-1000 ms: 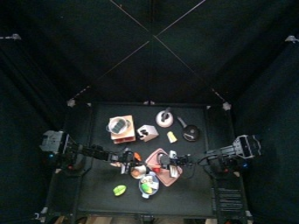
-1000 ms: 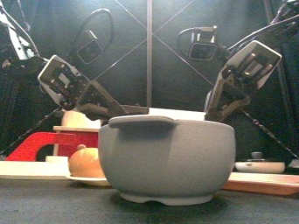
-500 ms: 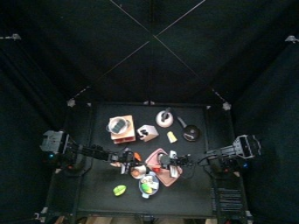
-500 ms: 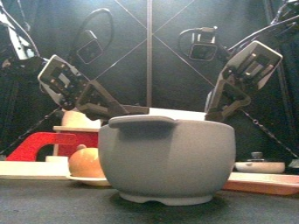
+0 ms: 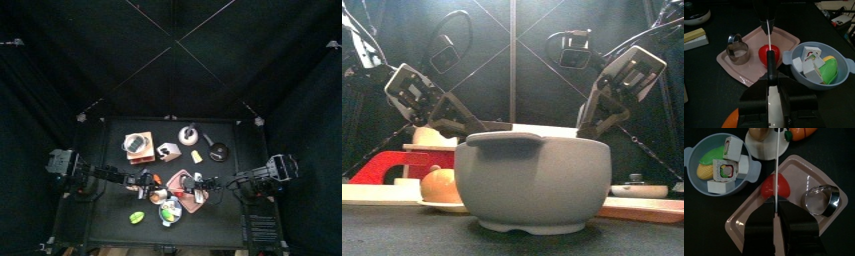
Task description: Cut apple
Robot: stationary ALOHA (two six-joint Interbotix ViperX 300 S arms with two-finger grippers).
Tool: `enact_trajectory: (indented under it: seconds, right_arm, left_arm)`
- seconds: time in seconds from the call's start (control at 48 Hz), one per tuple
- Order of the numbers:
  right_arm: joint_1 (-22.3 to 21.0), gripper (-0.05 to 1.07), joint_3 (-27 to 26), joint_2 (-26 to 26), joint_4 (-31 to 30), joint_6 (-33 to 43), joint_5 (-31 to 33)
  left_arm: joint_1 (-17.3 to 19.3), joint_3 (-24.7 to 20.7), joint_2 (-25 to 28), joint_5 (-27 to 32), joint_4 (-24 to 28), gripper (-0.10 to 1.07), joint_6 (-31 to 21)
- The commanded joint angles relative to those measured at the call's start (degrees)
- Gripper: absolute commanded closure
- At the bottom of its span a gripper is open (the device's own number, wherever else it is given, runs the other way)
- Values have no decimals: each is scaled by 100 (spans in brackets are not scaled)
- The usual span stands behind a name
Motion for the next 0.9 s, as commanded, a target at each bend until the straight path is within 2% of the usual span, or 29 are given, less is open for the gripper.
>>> enact_trajectory:
  seconds: [0.0, 0.875]
  right_arm:
    - [79, 70, 0, -35, 9, -18, 26]
    - [53, 70, 18, 141, 88, -18, 141]
  left_arm:
    - [35, -35, -18, 0, -18, 55, 0]
    - [26, -158, 343, 0, -26, 55, -9]
